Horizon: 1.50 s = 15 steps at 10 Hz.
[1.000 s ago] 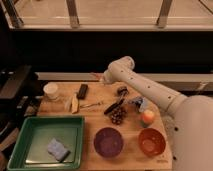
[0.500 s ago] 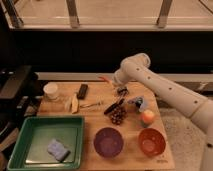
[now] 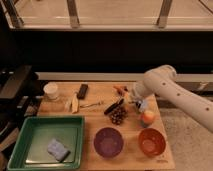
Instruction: Place pepper in red bowl
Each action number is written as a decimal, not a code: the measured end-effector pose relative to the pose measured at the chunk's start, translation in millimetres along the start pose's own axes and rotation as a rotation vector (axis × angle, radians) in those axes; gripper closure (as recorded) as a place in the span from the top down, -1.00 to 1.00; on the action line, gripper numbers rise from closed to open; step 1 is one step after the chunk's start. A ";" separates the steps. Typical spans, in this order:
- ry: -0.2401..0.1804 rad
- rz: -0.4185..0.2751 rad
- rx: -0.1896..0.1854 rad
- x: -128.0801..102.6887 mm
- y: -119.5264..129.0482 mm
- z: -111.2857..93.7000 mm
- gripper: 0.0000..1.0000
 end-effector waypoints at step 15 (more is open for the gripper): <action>-0.143 0.117 0.074 -106.5 17.2 -15.9 -1.00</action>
